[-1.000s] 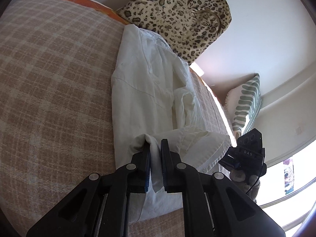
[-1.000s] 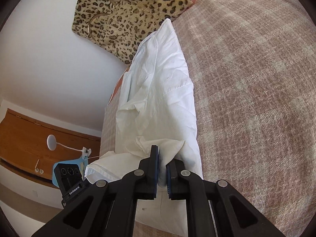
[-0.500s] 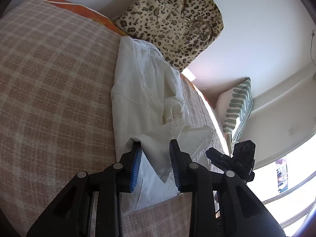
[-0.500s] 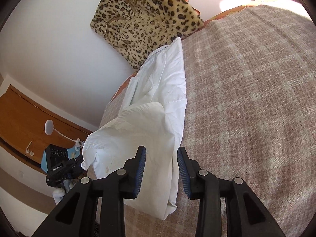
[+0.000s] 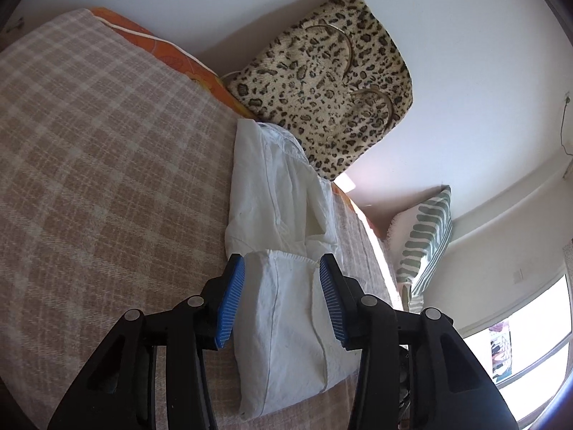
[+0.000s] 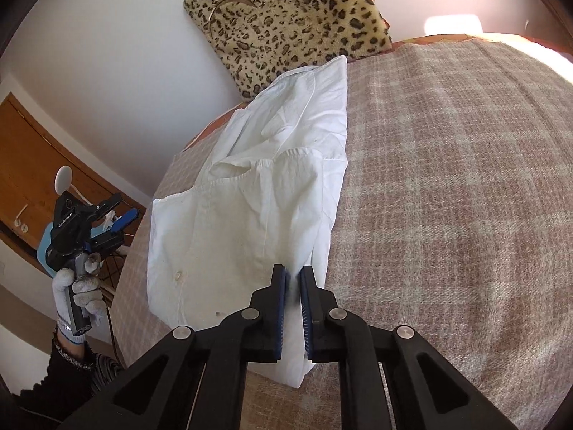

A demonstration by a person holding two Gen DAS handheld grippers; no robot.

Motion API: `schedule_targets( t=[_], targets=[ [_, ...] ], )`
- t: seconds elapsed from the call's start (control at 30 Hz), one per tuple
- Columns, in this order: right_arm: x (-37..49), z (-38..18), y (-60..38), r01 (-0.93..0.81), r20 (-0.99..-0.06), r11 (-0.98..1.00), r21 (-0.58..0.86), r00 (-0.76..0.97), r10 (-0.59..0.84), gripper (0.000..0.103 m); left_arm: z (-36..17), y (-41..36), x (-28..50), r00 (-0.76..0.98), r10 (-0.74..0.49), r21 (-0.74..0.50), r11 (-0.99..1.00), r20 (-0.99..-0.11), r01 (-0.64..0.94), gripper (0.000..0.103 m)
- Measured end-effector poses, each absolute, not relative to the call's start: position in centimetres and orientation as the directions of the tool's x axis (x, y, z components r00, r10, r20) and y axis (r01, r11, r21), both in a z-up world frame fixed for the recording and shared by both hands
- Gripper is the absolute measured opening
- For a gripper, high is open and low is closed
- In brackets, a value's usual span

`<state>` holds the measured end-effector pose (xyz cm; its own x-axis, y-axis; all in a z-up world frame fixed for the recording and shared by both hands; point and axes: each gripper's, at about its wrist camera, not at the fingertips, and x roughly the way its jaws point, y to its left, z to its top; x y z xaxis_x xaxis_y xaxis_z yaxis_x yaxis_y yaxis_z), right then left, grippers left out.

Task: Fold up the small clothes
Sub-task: 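Press the folded hem flat with both grippers and release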

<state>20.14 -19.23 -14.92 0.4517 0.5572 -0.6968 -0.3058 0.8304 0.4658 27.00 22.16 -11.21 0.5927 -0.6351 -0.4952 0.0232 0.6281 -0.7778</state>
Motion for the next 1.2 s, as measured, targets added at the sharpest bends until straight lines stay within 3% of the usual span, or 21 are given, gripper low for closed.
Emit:
schedule_targets(
  t=[0.1,0.23,0.43,0.5,0.53,0.6,0.67,0.7,0.73,0.8,0.87,0.97,1.07,1.2],
  targets=[
    [20.0,-14.5,-18.9,-0.327,-0.680,0.813,0.483,0.445,0.583,0.032,-12.2,20.1,26.7,0.532,-0.641,-0.730,0.681,-0.553,0.062,0.042],
    [20.0,-14.3,-17.5,-0.352,-0.696,0.832,0.429,0.459,0.553,0.031,-13.8,18.1,27.1,0.496,-0.614,-0.678,0.732,-0.613,0.069,0.042],
    [19.8,-14.5,-16.1,-0.384,-0.722,0.857,0.345,0.475,0.503,0.030,-14.8,16.6,28.4,0.484,-0.625,-0.671,0.735,-0.612,0.100,0.039],
    [20.1,-14.5,-16.0,-0.382,-0.735,0.871,0.308,0.486,0.473,0.036,-15.2,16.4,28.6,0.485,-0.636,-0.690,0.719,-0.600,0.089,0.039],
    [20.3,-14.6,-16.1,-0.373,-0.735,0.876,0.305,0.493,0.466,0.045,-15.3,16.3,28.6,0.486,-0.640,-0.692,0.716,-0.596,0.093,0.035],
    [21.0,-14.5,-16.5,-0.352,-0.724,0.880,0.320,0.508,0.466,0.047,-15.2,15.8,28.8,0.489,-0.639,-0.684,0.721,-0.594,0.111,0.020],
    [21.8,-14.6,-16.4,-0.348,-0.716,0.873,0.340,0.506,0.481,0.040,-15.1,15.6,28.9,0.492,-0.647,-0.689,0.714,-0.583,0.123,0.017],
    [22.3,-14.7,-16.3,-0.350,-0.714,0.868,0.352,0.499,0.491,0.021,-15.0,15.6,28.9,0.487,-0.664,-0.706,0.697,-0.568,0.128,0.015],
    [22.6,-14.9,-16.2,-0.344,-0.718,0.866,0.362,0.490,0.495,0.011,-14.9,15.8,28.9,0.480,-0.699,-0.741,0.657,-0.530,0.139,0.014],
    [23.0,-14.9,-16.5,-0.346,-0.695,0.836,0.427,0.466,0.548,0.005,-14.5,16.3,28.8,0.461,-0.778,-0.820,0.548,-0.427,0.165,0.013],
    [22.9,-14.5,-17.7,-0.350,-0.634,0.775,0.526,0.445,0.632,0.003,-14.3,16.4,29.1,0.441,-0.798,-0.828,0.529,-0.410,0.187,0.013],
    [22.6,-13.4,-19.2,-0.375,-0.585,0.738,0.561,0.452,0.674,0.002,-15.7,16.6,29.7,0.448,-0.734,-0.772,0.621,-0.510,0.138,0.013],
    [23.2,-14.6,-19.4,-0.340,-0.615,0.758,0.557,0.444,0.652,0.002,-17.3,16.3,30.4,0.433,-0.676,-0.720,0.689,-0.596,0.083,0.014],
    [23.6,-15.0,-17.6,-0.359,-0.702,0.836,0.414,0.459,0.544,0.008,-16.0,15.2,30.5,0.445,-0.611,-0.630,0.766,-0.655,0.124,0.017]
  ],
)
